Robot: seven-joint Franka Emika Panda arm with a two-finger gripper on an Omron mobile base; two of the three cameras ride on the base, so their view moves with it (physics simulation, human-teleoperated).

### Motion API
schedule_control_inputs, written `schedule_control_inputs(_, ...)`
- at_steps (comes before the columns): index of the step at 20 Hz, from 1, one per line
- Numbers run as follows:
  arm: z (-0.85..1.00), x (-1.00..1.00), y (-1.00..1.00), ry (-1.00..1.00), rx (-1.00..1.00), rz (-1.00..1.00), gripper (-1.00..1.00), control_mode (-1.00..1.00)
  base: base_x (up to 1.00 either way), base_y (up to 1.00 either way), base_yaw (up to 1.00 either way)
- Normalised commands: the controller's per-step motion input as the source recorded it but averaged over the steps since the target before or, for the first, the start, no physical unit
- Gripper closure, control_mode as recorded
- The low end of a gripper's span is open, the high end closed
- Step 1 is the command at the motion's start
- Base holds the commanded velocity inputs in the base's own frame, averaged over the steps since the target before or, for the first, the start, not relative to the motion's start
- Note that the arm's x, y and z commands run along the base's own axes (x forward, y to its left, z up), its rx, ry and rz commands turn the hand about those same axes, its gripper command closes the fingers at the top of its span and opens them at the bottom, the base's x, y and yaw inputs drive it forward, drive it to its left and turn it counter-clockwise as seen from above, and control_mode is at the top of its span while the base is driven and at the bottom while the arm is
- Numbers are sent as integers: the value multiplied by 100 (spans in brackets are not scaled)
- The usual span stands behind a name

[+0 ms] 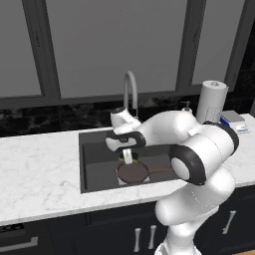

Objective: Pick the pan and sponge and place them into the sink. Then turn on the water.

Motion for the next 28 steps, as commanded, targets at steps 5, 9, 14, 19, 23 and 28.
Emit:
schedule_control_inputs(5,-45,16,0,0,-21,-5,100,-100,0,0,0)
schedule_control_inputs(9,-34,23,-2,0,-8,-1,100,-100,0,0,0)
schedule_control_inputs(14,-37,35,-7,3,-3,0,100,-100,0,0,0)
schedule_control_inputs(19,-42,35,-6,10,-2,0,100,-100,0,0,0)
schedule_control_inputs(23,-43,36,-1,11,-3,0,100,-100,0,0,0)
schedule_control_inputs(28,-48,29,0,6,-5,0,100,-100,0,0,0)
